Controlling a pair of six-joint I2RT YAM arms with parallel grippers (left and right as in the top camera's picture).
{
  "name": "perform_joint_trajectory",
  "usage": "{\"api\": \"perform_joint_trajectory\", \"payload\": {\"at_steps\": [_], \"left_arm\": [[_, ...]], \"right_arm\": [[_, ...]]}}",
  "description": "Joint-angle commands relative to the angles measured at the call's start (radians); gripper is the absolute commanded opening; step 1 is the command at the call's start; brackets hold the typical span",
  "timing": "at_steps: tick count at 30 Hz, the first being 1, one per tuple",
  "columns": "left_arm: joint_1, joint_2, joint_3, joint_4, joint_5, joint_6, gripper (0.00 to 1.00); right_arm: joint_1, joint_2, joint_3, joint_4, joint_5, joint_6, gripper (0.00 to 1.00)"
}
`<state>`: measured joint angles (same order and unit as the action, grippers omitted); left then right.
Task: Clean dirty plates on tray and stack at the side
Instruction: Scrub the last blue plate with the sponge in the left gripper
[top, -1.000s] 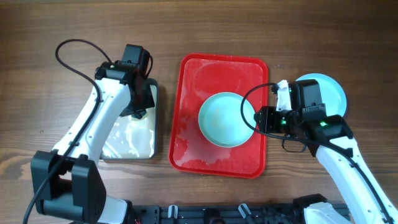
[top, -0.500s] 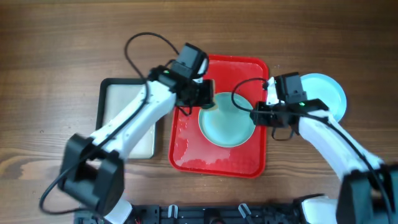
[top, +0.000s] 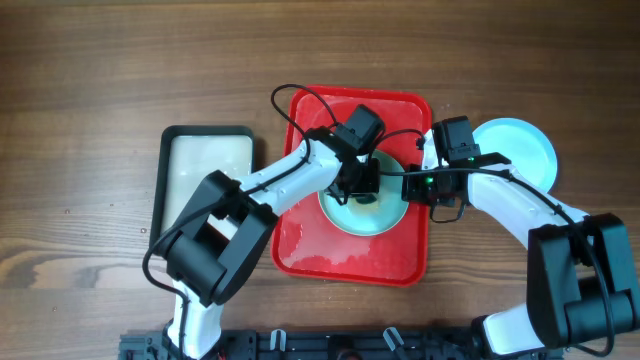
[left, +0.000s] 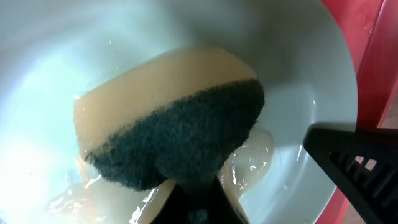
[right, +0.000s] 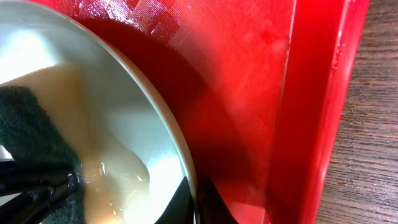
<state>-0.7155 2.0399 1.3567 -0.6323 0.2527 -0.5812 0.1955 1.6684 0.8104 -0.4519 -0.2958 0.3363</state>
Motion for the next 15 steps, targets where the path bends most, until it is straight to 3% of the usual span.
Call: {"api": "perform_joint_trajectory", "payload": {"at_steps": [1,4,7,8,11,12,15], "left_arm": [[0.012,0.057,0.003,-0.162,-0.333,-0.161,0.04],[0.097,0.057,0.014,-0.290,-0.481,-0.159,0.04],[0.146,0.057,0.014,-0.299,-0.470,-0.124,0.04],[0.147,0.057,0.014,-0.272,-0.388,-0.095,0.04],[0.115,0.069,0.007,-0.063,0.121,0.006,0.04],[0.095,0.072,0.005,-0.003,0.225,0.006,0.04],[-0.003,0.072,0.005,0.093,0.272,0.006,0.04]], "right_arm": [[0.003,0.034,0.001,-0.016,0.010,0.008,0.04],[0.003,0.034,0.001,-0.016,0.010,0.008,0.04],[0.003,0.034,0.001,-0.016,0.010,0.008,0.04],[0.003,0.034,0.001,-0.016,0.011,0.008,0.04],[0.003,0.034,0.001,-0.016,0.010,0.008,0.04],[0.003,0.034,0.001,-0.016,0.010,0.007,0.04],[0.003,0.034,0.001,-0.014,0.010,0.007,0.04]]}}
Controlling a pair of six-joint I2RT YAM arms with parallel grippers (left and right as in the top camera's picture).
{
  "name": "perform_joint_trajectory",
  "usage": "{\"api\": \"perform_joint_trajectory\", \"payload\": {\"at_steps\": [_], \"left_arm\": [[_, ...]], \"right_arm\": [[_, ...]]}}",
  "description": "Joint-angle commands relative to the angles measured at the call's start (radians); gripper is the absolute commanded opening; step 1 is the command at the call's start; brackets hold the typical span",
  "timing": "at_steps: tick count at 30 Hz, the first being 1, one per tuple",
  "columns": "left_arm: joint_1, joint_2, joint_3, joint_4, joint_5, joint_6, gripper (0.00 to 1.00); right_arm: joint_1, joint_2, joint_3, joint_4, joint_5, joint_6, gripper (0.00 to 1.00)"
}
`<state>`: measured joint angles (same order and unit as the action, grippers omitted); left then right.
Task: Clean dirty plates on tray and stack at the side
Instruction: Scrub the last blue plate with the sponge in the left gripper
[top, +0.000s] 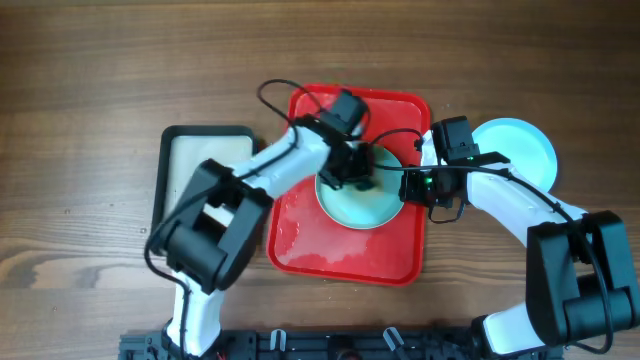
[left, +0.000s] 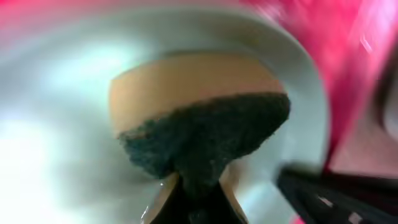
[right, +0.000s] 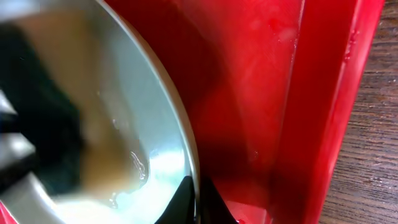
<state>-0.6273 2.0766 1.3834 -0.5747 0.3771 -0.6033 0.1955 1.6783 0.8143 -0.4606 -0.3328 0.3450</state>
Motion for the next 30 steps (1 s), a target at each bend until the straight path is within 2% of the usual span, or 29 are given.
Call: {"api": "perform_joint_trajectory", "payload": {"at_steps": [1,3,5,6,8,13,17,24,26,29,30], "left_arm": [[-0.126,0.035,-0.022,0.045,0.119,0.026,0.04],[-0.147,0.042,-0.022,0.022,0.081,0.010,0.04],[-0.137,0.043,-0.022,-0.085,-0.054,-0.038,0.04],[-0.115,0.043,-0.022,-0.161,-0.154,-0.047,0.04],[-0.070,0.039,-0.022,-0.247,-0.246,-0.082,0.04],[0.047,-0.010,-0.021,-0.388,-0.540,-0.113,0.04],[0.049,-0.078,-0.021,-0.388,-0.618,-0.113,0.04],[0.077,-0.313,-0.021,-0.408,-0.536,-0.116,0.04],[0.129,-0.398,-0.021,-0.467,-0.541,-0.111,0.04],[0.233,-0.424,-0.031,-0.575,-0.604,-0.107,0.04],[0.297,-0.420,-0.099,-0.558,-0.613,-0.081,0.04]], "right_arm": [[0.003,0.024,-0.003,-0.005,0.047,-0.004,0.04],[0.003,0.024,-0.003,-0.006,0.047,-0.004,0.04],[0.003,0.024,-0.003,-0.006,0.047,-0.004,0.04],[0.003,0.024,-0.003,-0.006,0.047,-0.005,0.04],[0.003,0.024,-0.003,-0.006,0.047,-0.005,0.04],[0.003,0.024,-0.003,-0.004,0.047,-0.005,0.04],[0.003,0.024,-0.003,-0.004,0.048,-0.005,0.04],[0.003,0.024,-0.003,0.000,0.047,-0.006,0.04],[0.003,0.024,-0.003,0.000,0.047,-0.047,0.04],[0.003,0.024,-0.003,0.004,0.047,-0.111,0.04],[0.003,0.024,-0.003,0.008,0.047,-0.111,0.04]]}}
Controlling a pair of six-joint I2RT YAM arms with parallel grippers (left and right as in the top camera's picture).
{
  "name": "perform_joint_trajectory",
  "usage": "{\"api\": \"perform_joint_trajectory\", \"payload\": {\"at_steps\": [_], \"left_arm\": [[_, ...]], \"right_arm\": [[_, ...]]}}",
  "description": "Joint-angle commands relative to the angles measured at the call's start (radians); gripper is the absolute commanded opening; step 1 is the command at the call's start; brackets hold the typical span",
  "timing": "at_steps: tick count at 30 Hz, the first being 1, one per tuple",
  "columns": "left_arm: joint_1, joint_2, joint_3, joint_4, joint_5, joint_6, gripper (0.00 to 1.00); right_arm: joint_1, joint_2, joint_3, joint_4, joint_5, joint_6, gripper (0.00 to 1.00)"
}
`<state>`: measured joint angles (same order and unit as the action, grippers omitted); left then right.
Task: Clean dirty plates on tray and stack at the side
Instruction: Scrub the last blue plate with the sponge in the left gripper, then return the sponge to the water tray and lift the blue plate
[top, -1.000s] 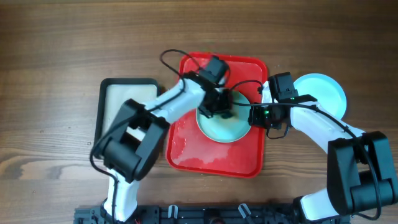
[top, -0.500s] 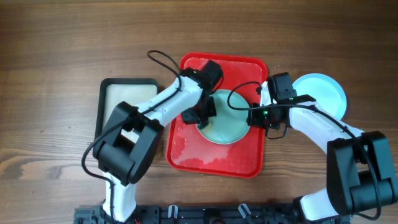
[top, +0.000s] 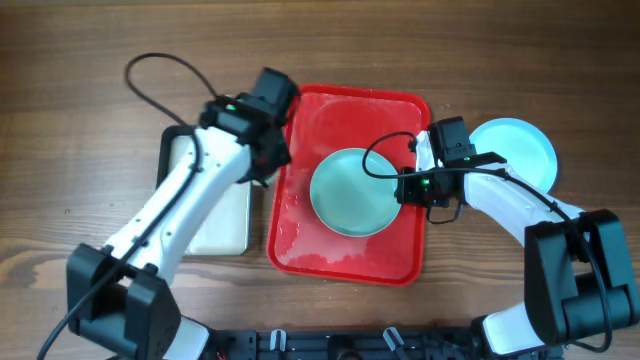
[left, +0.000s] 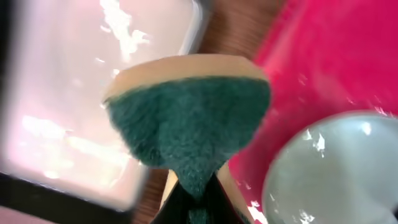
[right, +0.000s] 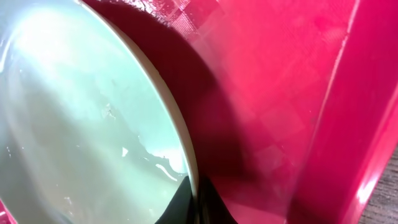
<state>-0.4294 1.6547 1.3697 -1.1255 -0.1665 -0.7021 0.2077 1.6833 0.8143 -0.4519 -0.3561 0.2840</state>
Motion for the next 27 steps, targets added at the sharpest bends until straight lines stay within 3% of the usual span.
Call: {"api": "perform_joint_trajectory", "payload": {"at_steps": [1,4,7,9,10,13,17,18,23,27], "left_arm": [[0.127,0.002,-0.142,0.028,-0.070,0.018,0.04],[0.201,0.002,-0.352,0.229,-0.023,0.092,0.04],[0.247,0.002,-0.422,0.327,0.059,0.150,0.07],[0.253,-0.019,-0.399,0.316,0.137,0.211,0.30],[0.253,-0.039,-0.380,0.294,0.171,0.225,0.45],[0.253,-0.134,-0.309,0.180,0.185,0.224,0.63],[0.253,-0.307,-0.285,0.102,0.185,0.229,0.84],[0.253,-0.368,-0.285,0.098,0.185,0.228,0.98],[0.253,-0.523,-0.286,0.099,0.185,0.228,1.00],[0.253,-0.527,-0.286,0.099,0.185,0.228,1.00]], "right_arm": [[-0.009,0.019,-0.003,0.000,0.070,-0.050,0.04],[-0.009,0.019,-0.003,0.005,0.066,-0.049,0.05],[-0.009,0.019,-0.003,0.019,0.066,-0.052,0.11],[-0.009,0.019,-0.003,0.042,0.048,-0.053,0.14],[-0.009,0.016,0.005,0.033,-0.016,-0.064,0.09],[-0.009,-0.045,0.047,-0.064,-0.013,-0.035,0.04],[0.009,-0.283,0.049,-0.101,0.161,-0.018,0.04],[0.033,-0.366,0.049,-0.112,0.239,-0.018,0.04],[0.242,-0.586,0.050,-0.140,0.700,-0.022,0.04],[0.451,-0.563,0.051,-0.127,0.972,-0.105,0.04]]}}
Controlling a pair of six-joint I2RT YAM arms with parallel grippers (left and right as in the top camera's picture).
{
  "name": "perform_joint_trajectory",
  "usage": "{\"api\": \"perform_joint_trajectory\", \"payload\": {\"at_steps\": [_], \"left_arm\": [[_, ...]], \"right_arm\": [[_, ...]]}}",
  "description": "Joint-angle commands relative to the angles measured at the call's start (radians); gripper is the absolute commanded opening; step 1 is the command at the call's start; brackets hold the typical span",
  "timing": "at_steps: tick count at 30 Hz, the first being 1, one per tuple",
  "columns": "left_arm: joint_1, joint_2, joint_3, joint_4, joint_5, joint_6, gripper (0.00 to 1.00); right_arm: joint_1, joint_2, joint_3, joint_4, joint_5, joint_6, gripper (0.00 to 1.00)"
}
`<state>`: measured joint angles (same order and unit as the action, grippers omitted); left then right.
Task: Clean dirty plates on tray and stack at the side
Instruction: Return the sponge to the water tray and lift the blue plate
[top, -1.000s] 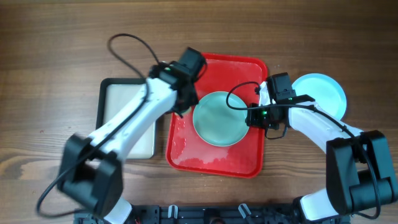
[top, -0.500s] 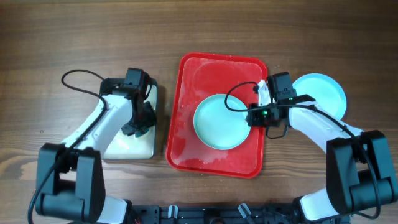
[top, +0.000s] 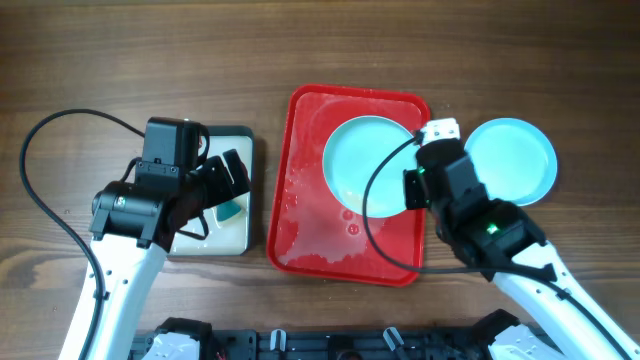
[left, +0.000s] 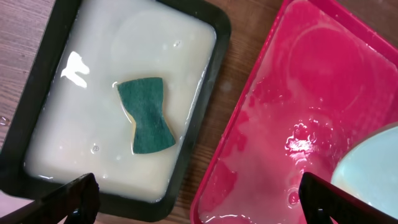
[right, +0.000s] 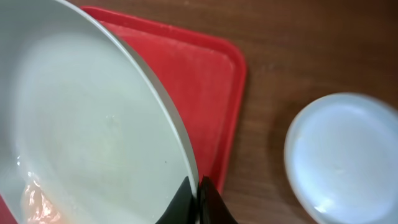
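Note:
A pale green plate hangs tilted above the far right part of the red tray, with my right gripper shut on its right rim. In the right wrist view the jaws pinch the rim of that plate, and the tray lies well below it. A green and tan sponge lies in the soapy water of the black basin. My left gripper hovers open above the basin's right edge, holding nothing. A light blue plate rests on the table right of the tray.
The tray floor is wet and foamy. The black basin sits left of the tray on the wooden table. A black cable loops left of the left arm.
The sponge has left my left gripper and lies in the basin; that gripper is now open above it. My right gripper has raised the green plate off the tray floor toward the far right.
First my left gripper pressed the sponge into the green plate on the tray while my right gripper held its rim. Then the sponge was at the tray's left edge, clear of the plate. Now it lies in the basin and the plate is lifted.

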<state>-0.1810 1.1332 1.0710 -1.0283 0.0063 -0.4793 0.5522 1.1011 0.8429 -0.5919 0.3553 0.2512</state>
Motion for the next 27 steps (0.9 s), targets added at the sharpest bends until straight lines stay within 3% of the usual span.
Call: {"api": "perform_joint_trajectory", "payload": {"at_steps": [1,3,9,12,27], "left_arm": [[0.005,-0.005,0.013,0.002,0.012,0.005,1.00],[0.005,-0.005,0.013,0.002,0.012,0.005,1.00],[0.005,-0.005,0.013,0.002,0.012,0.005,1.00],[0.005,-0.006,0.013,0.002,0.012,0.005,1.00],[0.005,-0.005,0.013,0.002,0.012,0.005,1.00]], "right_arm": [[0.149,0.032,0.023,0.024,0.320,-0.113,0.04],[0.223,0.052,0.023,0.059,0.432,-0.177,0.04],[0.447,0.058,0.023,0.317,0.755,-0.560,0.04],[0.491,0.058,0.023,0.385,0.805,-0.665,0.04],[0.518,0.085,0.023,0.404,0.809,-0.672,0.04]]}}
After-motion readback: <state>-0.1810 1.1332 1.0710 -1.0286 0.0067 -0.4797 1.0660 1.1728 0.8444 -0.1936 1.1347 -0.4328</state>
